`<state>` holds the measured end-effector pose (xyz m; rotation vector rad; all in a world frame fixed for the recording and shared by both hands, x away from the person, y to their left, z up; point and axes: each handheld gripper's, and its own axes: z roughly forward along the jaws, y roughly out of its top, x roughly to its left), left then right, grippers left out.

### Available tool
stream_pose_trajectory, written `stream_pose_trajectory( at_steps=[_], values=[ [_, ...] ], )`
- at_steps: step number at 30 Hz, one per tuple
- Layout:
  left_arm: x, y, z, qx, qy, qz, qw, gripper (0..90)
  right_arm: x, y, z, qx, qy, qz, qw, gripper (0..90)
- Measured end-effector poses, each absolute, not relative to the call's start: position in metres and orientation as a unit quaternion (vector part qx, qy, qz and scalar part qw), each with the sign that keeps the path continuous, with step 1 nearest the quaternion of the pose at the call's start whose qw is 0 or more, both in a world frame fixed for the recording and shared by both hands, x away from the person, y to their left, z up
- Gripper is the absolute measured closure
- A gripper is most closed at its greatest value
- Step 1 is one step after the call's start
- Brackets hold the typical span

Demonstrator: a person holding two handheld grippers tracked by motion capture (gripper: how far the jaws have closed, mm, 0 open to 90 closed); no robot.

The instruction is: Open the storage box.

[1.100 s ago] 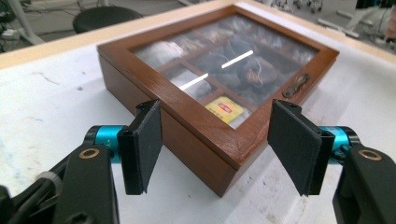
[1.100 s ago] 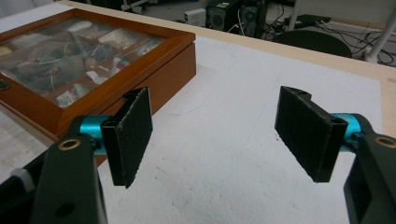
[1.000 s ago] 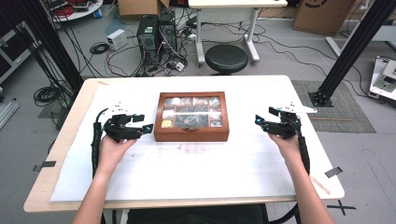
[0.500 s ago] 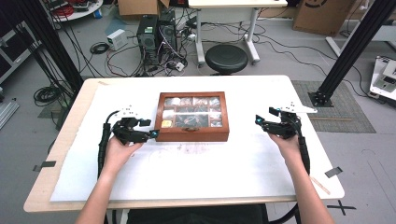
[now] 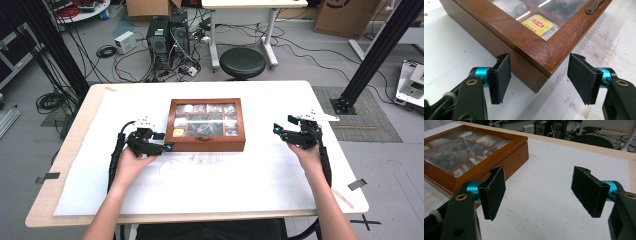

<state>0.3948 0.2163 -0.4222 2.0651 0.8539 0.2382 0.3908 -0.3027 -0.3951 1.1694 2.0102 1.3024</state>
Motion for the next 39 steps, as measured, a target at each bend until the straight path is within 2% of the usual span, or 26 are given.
stream_pose_trajectory(
  at_steps=[12, 17, 26, 39],
  values=[
    [0.391, 0.216, -0.419, 0.837, 0.333, 0.109, 0.420, 44.0, 0.391, -0.302, -0.395, 0.426, 0.734, 0.473, 0.235, 28.1],
    [0.390, 0.216, -0.417, 0.837, 0.332, 0.114, 0.419, 44.2, 0.392, -0.302, -0.396, 0.426, 0.735, 0.472, 0.235, 28.0],
    [0.388, 0.218, -0.412, 0.822, 0.331, 0.114, 0.450, 46.0, 0.392, -0.302, -0.396, 0.427, 0.734, 0.473, 0.236, 28.1],
    [0.383, 0.217, -0.398, 0.803, 0.332, 0.150, 0.471, 48.3, 0.392, -0.302, -0.395, 0.425, 0.733, 0.474, 0.239, 28.0]
  ],
)
